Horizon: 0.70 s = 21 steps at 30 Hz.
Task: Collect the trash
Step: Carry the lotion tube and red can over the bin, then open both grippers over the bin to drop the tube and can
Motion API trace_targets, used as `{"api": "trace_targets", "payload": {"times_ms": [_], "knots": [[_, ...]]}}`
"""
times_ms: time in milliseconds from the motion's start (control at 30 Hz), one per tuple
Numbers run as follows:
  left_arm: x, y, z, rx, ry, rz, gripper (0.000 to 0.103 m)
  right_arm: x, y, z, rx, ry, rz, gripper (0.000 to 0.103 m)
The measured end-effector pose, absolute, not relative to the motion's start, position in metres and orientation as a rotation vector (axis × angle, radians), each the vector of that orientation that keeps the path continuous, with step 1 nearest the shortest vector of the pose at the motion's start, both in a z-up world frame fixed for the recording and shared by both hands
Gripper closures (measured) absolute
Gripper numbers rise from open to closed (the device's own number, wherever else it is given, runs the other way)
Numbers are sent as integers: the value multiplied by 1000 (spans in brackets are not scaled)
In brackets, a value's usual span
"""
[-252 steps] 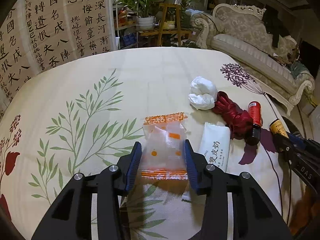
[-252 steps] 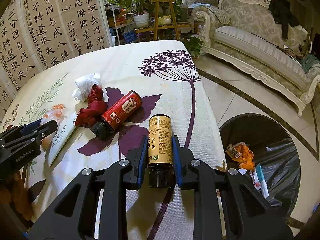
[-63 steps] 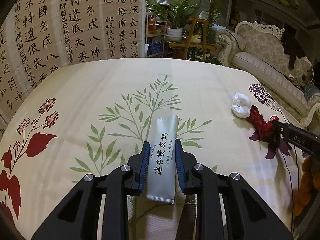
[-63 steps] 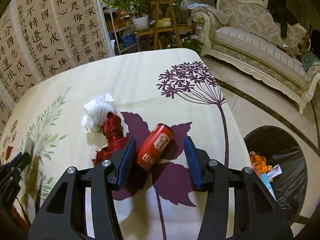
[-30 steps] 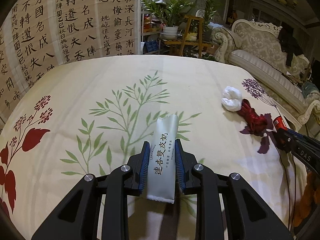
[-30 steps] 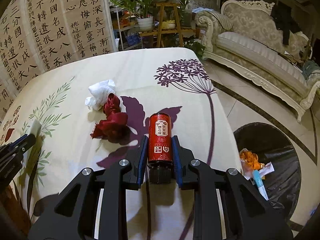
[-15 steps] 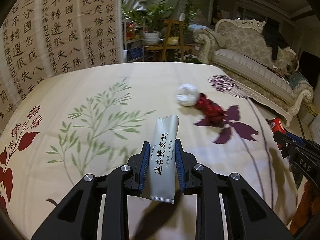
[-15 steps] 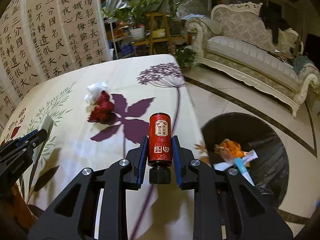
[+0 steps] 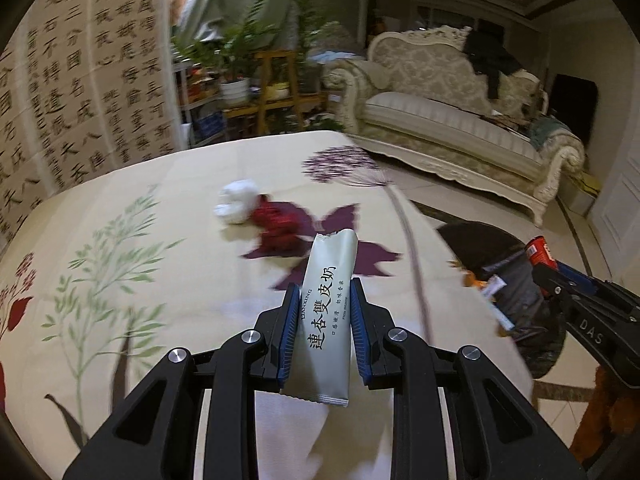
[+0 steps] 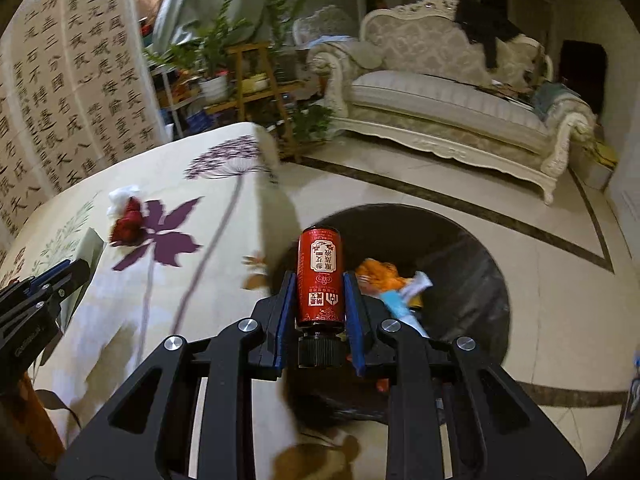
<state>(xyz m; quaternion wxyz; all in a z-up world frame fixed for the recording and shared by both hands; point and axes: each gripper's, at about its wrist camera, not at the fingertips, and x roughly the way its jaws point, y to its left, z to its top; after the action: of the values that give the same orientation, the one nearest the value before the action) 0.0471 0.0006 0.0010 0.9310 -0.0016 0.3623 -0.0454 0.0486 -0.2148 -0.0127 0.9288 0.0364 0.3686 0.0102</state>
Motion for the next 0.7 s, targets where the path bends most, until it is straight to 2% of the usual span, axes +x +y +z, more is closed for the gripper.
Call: {"api": "trace_targets", "payload": {"times_ms": [700], "knots": [[89, -107, -8, 87, 744, -235, 77, 68, -283, -29, 135, 750, -94, 80]]}}
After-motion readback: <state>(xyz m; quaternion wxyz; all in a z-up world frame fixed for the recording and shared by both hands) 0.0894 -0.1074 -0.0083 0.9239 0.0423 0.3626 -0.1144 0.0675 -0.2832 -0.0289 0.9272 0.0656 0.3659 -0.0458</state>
